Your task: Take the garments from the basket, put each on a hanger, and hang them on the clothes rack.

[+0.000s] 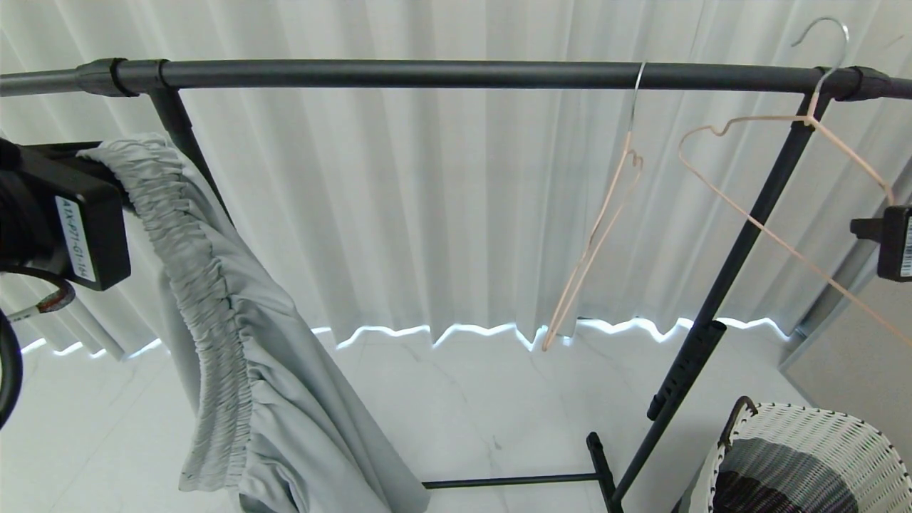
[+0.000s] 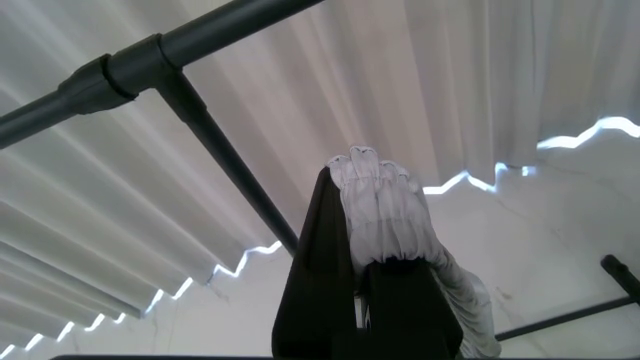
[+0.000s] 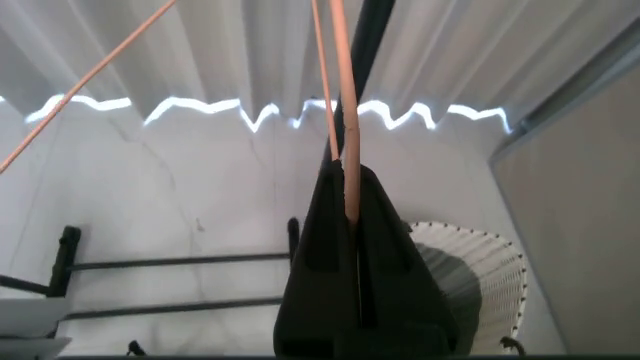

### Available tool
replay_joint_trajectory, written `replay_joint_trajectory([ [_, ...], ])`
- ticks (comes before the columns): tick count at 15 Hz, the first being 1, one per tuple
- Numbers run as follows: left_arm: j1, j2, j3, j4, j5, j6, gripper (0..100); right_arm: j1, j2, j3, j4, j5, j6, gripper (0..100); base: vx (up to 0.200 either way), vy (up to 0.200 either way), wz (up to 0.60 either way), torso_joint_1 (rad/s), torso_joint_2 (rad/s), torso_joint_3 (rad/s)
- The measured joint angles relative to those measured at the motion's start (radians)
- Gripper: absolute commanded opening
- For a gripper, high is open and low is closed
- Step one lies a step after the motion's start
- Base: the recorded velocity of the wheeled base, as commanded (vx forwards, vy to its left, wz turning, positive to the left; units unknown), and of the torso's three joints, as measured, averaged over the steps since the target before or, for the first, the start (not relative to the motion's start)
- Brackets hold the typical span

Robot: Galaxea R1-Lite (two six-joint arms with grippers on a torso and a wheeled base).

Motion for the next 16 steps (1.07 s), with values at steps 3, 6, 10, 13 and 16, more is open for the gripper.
replay_joint_trajectory([
  [3,0.0,0.0,0.001,0.0,0.0,0.001,0,0.0,-0.09,0.044,-0.015,0.006,-0.033,0,-0.2,0.0,0.0,0.005,0.0,-0.002],
  [6,0.001,-0.001,0.003,-0.001,0.001,0.001,0,0.006,-0.173,0.086,-0.016,0.057,-0.051,0,-0.2,0.0,0.0,-0.007,0.0,0.004],
  [10,0.001,-0.002,0.003,0.0,0.002,0.002,0,0.023,-0.274,0.17,-0.016,0.099,-0.064,0,-0.2,0.0,0.0,0.004,0.0,0.001],
  [13,0.001,-0.002,0.003,0.0,0.002,0.029,0,0.052,-0.306,0.182,-0.017,0.126,-0.061,0,-0.2,0.0,0.0,0.004,0.0,0.002],
  [16,0.003,-0.007,0.007,0.0,0.001,0.073,0,0.115,-0.315,0.191,-0.018,0.177,-0.056,0,-0.133,0.0,0.0,0.0,0.0,0.002],
])
